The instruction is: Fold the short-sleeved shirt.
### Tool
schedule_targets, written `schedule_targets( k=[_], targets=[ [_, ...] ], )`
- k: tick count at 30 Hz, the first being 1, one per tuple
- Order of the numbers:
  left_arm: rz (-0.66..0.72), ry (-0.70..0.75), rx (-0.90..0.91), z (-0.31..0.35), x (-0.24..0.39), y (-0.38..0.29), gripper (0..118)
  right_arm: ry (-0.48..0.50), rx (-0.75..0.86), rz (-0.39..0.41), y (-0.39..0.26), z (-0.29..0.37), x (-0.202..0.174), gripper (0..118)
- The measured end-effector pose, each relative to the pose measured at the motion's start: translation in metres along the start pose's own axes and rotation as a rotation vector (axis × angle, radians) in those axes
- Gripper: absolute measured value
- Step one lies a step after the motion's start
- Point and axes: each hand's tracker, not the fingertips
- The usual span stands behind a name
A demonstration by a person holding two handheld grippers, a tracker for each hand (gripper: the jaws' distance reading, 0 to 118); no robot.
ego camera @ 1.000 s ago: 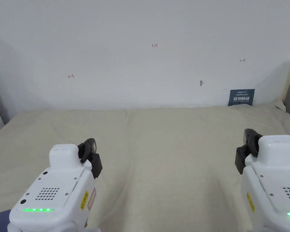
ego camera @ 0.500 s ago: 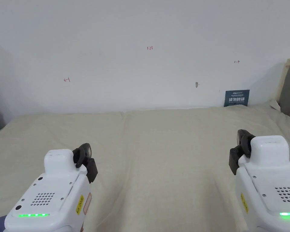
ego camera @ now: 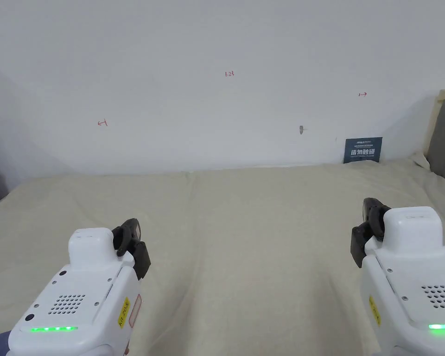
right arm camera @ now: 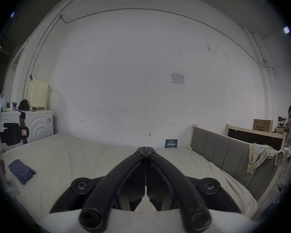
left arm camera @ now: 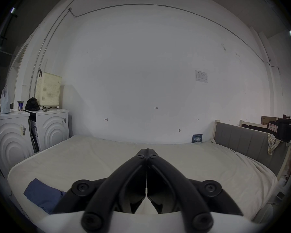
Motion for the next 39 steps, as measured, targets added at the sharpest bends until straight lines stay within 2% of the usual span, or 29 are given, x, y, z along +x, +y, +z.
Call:
schedule_targets(
  k=[17, 18, 19, 21, 22, 39],
  targets=[
    [0.003, 0.022, -0.003, 0.000, -0.005, -0.003, 0, 0.005, -0.005, 0.011, -0.002, 0.000, -0.002, 0],
    [0.000, 0.025, -0.002, 0.001, -0.005, -0.004, 2, 0.003, -0.008, 0.012, -0.003, 0.000, -0.002, 3],
    [-0.005, 0.036, 0.003, 0.001, -0.005, -0.006, 23, -0.001, -0.011, 0.015, -0.004, 0.000, -0.002, 25],
    [-0.024, 0.042, 0.004, 0.002, -0.003, -0.008, 92, 0.008, -0.030, 0.013, -0.006, -0.002, -0.002, 85],
    [-0.038, 0.042, -0.021, -0.001, -0.001, -0.008, 118, 0.010, -0.045, 0.005, -0.008, -0.004, -0.002, 108],
    [-0.073, 0.057, 0.010, 0.004, 0.005, -0.010, 118, 0.002, -0.022, -0.021, -0.008, -0.002, -0.004, 110]
  ],
)
